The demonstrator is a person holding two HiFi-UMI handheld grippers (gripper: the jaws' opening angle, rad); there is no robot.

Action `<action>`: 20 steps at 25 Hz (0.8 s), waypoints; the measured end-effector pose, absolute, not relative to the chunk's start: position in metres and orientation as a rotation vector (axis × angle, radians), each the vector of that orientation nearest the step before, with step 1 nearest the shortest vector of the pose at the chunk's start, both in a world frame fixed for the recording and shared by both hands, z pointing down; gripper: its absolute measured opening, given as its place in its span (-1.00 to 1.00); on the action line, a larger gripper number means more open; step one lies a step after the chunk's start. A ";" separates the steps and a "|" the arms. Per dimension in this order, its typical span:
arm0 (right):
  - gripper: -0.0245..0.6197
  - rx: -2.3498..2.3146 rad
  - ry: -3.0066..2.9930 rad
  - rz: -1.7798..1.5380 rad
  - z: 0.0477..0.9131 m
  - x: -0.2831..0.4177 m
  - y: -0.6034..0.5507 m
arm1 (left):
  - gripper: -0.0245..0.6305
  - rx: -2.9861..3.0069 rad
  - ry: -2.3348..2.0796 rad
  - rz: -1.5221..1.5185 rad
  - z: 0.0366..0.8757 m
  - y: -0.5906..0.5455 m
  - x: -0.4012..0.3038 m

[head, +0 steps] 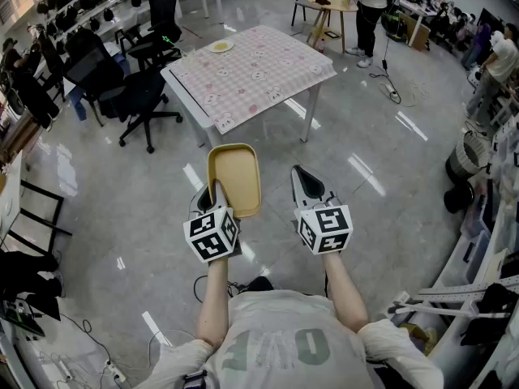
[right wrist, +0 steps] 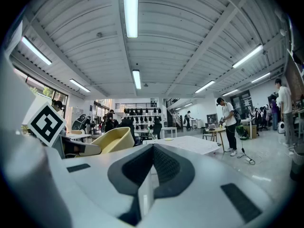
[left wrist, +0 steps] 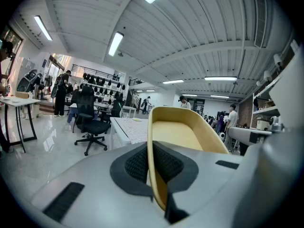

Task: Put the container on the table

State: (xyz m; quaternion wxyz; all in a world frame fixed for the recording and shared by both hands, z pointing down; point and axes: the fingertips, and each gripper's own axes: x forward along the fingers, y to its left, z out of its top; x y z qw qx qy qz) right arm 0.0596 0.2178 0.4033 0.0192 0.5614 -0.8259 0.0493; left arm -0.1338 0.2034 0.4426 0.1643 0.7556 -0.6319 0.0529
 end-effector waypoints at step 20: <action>-0.83 1.589 -2.676 0.319 0.442 0.036 0.218 | -0.84 2.124 -1.860 0.173 0.450 0.192 -0.157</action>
